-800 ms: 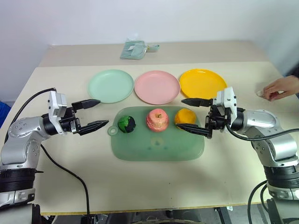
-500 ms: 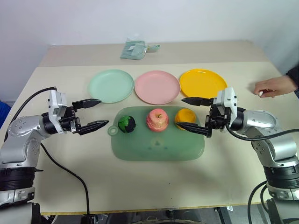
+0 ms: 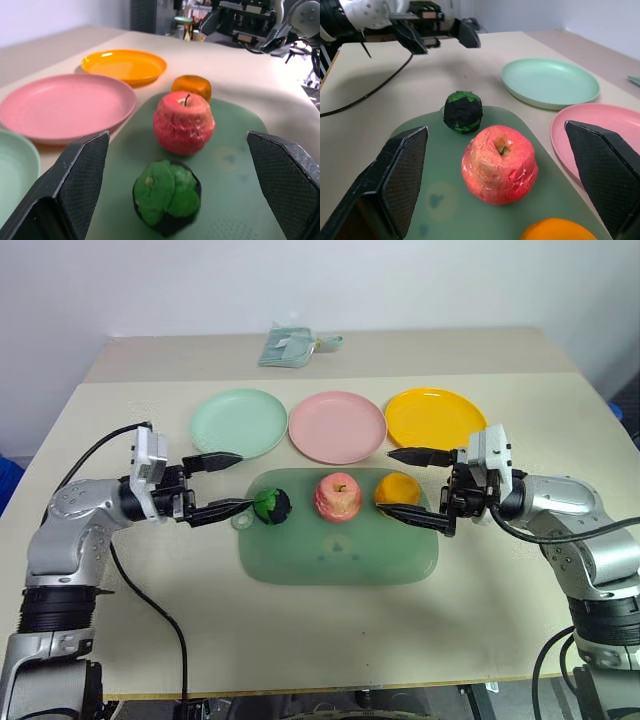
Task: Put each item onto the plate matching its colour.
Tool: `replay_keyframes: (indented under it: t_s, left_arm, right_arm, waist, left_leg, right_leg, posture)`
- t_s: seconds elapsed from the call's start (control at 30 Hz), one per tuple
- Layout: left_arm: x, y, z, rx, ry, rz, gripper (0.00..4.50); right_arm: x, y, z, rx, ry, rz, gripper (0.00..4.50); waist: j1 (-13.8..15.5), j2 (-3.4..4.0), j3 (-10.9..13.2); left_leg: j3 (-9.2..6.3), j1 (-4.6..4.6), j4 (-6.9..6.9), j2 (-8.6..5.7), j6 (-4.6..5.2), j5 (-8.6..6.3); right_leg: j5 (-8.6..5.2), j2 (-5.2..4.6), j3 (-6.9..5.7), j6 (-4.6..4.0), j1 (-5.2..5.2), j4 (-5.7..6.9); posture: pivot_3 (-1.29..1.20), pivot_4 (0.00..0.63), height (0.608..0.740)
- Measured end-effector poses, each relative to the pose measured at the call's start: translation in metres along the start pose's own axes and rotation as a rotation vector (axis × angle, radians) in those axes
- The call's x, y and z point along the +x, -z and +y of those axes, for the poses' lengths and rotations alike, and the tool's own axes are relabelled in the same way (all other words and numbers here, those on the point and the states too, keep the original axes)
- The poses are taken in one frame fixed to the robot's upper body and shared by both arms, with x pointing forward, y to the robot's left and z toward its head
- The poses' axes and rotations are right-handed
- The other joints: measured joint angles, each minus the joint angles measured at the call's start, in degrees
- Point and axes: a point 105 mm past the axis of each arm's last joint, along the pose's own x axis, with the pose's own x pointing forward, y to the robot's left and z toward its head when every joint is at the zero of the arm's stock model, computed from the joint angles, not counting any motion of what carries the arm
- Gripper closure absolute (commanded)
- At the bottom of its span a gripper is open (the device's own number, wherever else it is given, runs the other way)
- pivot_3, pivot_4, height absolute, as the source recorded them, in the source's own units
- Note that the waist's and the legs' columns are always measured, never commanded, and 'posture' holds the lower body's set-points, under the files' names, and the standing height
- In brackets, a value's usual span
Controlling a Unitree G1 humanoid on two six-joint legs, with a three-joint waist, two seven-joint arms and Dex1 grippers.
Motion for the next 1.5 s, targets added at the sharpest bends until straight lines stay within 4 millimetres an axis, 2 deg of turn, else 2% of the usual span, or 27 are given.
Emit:
replay_keyframes:
  t_s: [0.23,0.4,0.6,0.77,0.87,0.93,1.13,1.23,1.37,1.43,1.5]
  left_arm:
    - [0.020,0.021,-0.004,0.075,0.041,0.037,0.00]
    - [0.031,0.030,0.003,0.119,0.039,0.053,0.00]
    - [0.048,0.053,0.005,0.115,0.032,0.062,0.00]
    - [0.052,0.062,0.006,0.116,0.029,0.068,0.00]
    - [0.053,0.067,0.005,0.105,0.042,0.077,0.79]
    - [0.053,0.068,0.004,0.098,0.044,0.077,1.73]
    - [0.052,0.067,0.006,0.100,0.031,0.070,1.73]
    - [0.045,0.059,0.025,0.103,-0.088,0.041,1.73]
    - [0.038,0.022,0.077,0.161,-0.368,-0.053,1.73]
    - [0.031,0.003,0.103,0.189,-0.530,-0.087,1.73]
    - [0.026,-0.002,0.125,0.172,-0.673,-0.087,1.73]
  right_arm:
    - [0.001,-0.002,-0.001,0.005,0.008,-0.006,0.05]
    - [0.002,-0.003,0.000,0.015,0.010,-0.006,0.05]
    - [0.003,-0.004,0.000,0.008,0.012,-0.006,0.05]
    - [0.002,-0.004,0.000,0.005,0.014,-0.002,0.05]
    - [0.001,-0.004,0.000,0.006,0.020,0.001,0.00]
    - [0.001,-0.004,-0.001,0.008,0.025,0.002,0.00]
    - [0.001,-0.004,-0.003,0.015,0.046,0.006,0.00]
    - [0.006,-0.015,-0.010,-0.001,0.073,-0.027,0.00]
    - [0.020,-0.034,-0.029,-0.025,0.181,-0.128,0.00]
    - [0.027,-0.034,-0.036,-0.034,0.235,-0.145,0.00]
    - [0.036,-0.028,-0.047,-0.026,0.316,-0.143,0.00]
  waist:
    - [0.0,0.00,0.0]
    - [0.3,0.00,0.0]
    - [0.8,-0.01,0.0]
    - [1.1,-0.01,0.0]
    - [1.1,-0.02,0.0]
    - [1.2,-0.02,0.0]
    - [1.2,-0.02,0.0]
    - [1.1,-0.03,0.0]
    - [1.2,-0.07,0.0]
    - [1.3,-0.10,0.0]
    - [1.2,-0.13,0.0]
  left_leg:
    - [0.00,0.00,0.02,0.00,0.00,0.00]
    - [0.00,0.00,0.04,-0.01,0.01,0.00]
    - [0.00,0.00,0.04,-0.01,0.02,0.00]
    - [0.00,0.00,0.07,-0.01,0.02,0.00]
    - [0.00,0.00,0.09,-0.01,0.02,-0.01]
    - [0.00,0.00,0.10,-0.01,0.02,-0.01]
    - [0.00,0.00,0.11,-0.01,0.02,-0.01]
    - [-0.01,0.00,0.12,0.00,0.01,0.00]
    - [-0.02,-0.02,0.17,-0.01,-0.01,0.02]
    - [-0.01,-0.02,0.17,-0.06,-0.27,0.17]
    - [0.00,-0.03,0.15,-0.11,-0.28,0.18]
  right_leg:
    - [0.00,0.00,0.00,0.00,0.01,0.00]
    - [0.00,-0.01,0.00,0.00,0.03,0.00]
    - [0.00,0.00,0.00,0.01,0.01,0.00]
    - [0.01,0.00,0.00,0.01,0.02,0.00]
    - [0.01,0.00,-0.01,0.01,0.04,0.00]
    - [0.01,0.00,0.00,0.01,0.04,0.00]
    - [0.01,0.00,0.00,0.01,0.04,0.01]
    - [0.01,0.02,-0.01,0.01,0.01,0.06]
    - [0.01,0.04,-0.04,0.02,0.00,0.10]
    - [0.01,0.02,-0.05,0.03,0.02,0.08]
    - [0.02,0.00,-0.04,0.04,0.00,0.08]
  posture:
    - [0.00,0.150,0.729]
    - [0.00,0.150,0.729]
    - [0.00,0.150,0.729]
    - [0.00,0.150,0.729]
    - [0.00,0.150,0.729]
    - [0.00,0.150,0.729]
    - [0.00,0.150,0.729]
    - [0.00,0.150,0.729]
    - [0.00,0.150,0.729]
    - [0.00,0.150,0.729]
    - [0.00,0.150,0.729]
